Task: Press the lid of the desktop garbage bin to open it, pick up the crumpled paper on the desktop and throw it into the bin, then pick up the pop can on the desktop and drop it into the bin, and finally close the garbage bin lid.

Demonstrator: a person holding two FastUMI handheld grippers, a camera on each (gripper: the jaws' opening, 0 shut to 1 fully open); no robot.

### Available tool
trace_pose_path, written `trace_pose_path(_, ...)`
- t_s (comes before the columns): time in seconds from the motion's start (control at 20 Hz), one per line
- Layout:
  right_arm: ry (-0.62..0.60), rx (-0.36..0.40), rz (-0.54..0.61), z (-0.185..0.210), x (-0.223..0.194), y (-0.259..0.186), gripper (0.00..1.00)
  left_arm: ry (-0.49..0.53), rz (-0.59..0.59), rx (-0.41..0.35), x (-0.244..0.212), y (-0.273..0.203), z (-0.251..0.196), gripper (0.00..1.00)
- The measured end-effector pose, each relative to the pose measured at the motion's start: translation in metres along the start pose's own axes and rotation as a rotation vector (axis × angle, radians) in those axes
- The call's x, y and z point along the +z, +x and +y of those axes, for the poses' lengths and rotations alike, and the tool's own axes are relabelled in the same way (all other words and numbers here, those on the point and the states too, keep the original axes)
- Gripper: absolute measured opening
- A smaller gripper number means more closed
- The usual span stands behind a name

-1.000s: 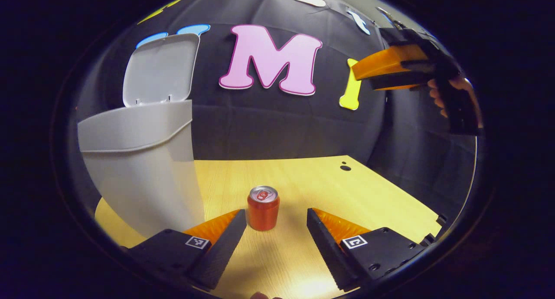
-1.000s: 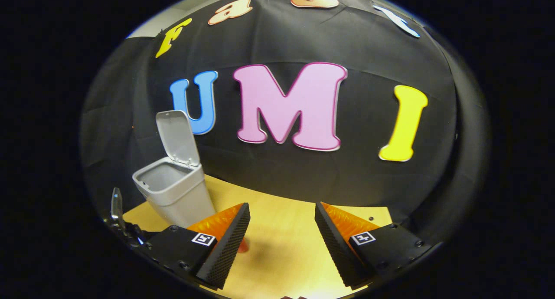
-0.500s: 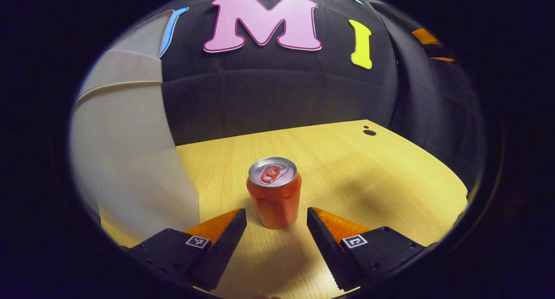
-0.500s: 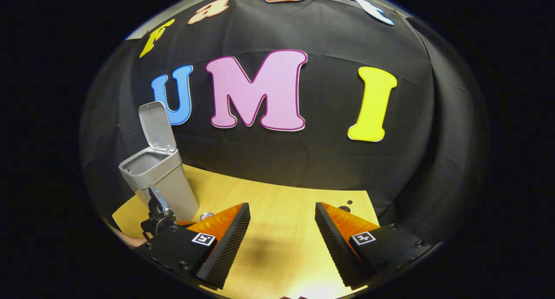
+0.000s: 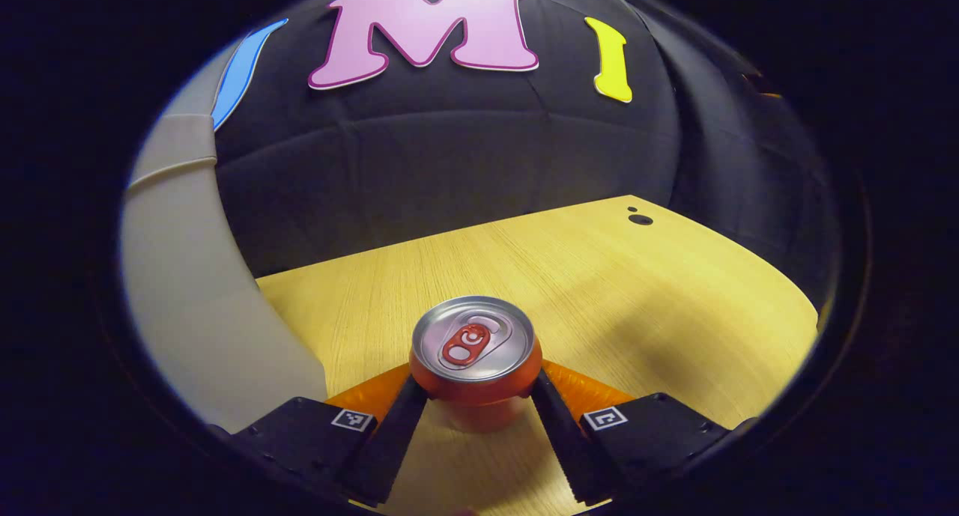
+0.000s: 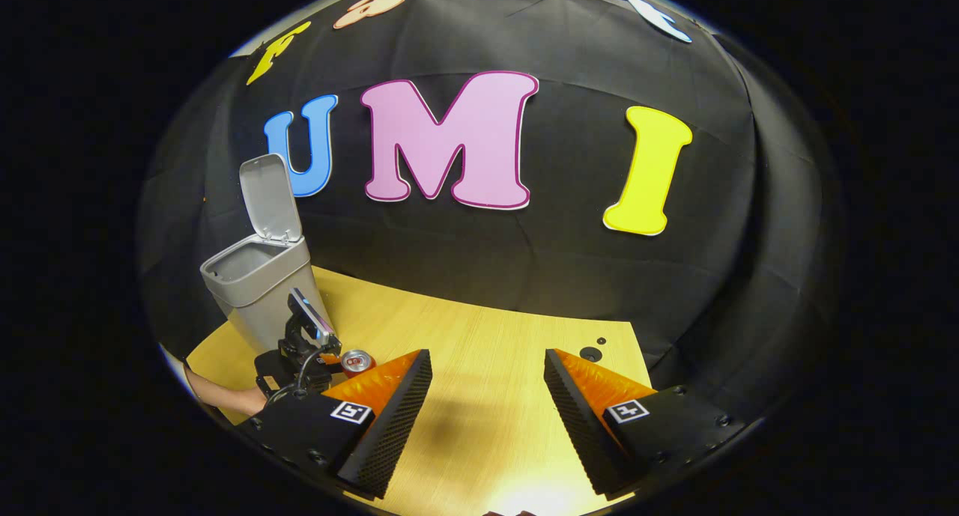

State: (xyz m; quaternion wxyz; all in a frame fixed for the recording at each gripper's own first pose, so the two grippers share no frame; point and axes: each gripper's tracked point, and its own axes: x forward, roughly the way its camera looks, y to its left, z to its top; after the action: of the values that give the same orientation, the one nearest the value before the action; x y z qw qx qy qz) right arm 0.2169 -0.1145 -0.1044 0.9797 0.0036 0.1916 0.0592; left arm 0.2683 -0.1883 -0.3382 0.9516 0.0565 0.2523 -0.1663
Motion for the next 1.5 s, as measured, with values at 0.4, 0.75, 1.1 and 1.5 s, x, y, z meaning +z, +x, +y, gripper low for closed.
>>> trace_pose_path(0.4,0.027,0.005,-0.04,0.02,0.011,-0.002,0.97,-0.06,-0.227,0.016,0.158,-0.11,0.04,0.86)
trace_pose_path(0.75,0.051,0.018,-0.057,0.041,0.01,-0.01,0.97,-0.073,-0.304,0.187,0.224,-0.197,0.143,0.85)
trace_pose_path(1.1,0.044,0.03,-0.061,0.052,0.008,-0.021,0.97,-0.199,-0.144,0.322,0.151,-0.194,0.224,0.85)
trace_pose_path(1.5,0.058,-0.012,-0.037,0.032,-0.006,-0.033,0.97,-0.16,-0.224,0.314,0.18,-0.202,0.231,0.89)
